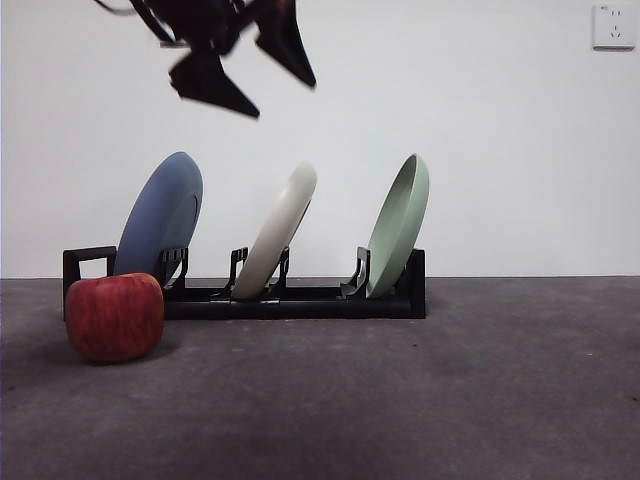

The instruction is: Take the yellow plate from the plate rack,put the plate on the table,take the apple from the table,put the apple in the plate

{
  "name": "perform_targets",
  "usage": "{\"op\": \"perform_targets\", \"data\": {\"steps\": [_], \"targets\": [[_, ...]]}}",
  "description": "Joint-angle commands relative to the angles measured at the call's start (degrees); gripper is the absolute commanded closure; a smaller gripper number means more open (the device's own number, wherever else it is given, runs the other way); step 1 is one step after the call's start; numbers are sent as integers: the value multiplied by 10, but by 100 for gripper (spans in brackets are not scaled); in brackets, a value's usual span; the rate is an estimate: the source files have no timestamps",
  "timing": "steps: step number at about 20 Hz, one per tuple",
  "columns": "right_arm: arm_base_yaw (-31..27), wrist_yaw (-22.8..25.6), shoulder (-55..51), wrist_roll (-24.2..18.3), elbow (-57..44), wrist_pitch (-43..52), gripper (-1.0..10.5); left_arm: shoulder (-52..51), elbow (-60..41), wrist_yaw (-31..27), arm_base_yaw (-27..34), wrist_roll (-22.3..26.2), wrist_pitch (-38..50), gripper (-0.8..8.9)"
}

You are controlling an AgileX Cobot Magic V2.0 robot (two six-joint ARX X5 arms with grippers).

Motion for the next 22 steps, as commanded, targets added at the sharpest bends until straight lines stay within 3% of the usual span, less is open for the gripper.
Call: {"op": "perform_targets", "data": {"steps": [1, 9, 15, 21, 22], "targets": [[0, -2, 0, -1, 2, 3, 379, 34, 1, -18, -6, 7, 21, 279], [0, -2, 7, -1, 2, 2, 380, 108, 1, -31, -10, 2, 46, 288], [0, -2, 11, -1, 2, 2, 380, 114, 1, -21, -10, 0, 43, 684], [0, -2, 21, -1, 2, 3, 380, 114, 1, 54, -10, 0, 33, 744], [0, -2, 22, -1, 2, 3, 381, 114, 1, 65, -10, 0, 30, 791]]}}
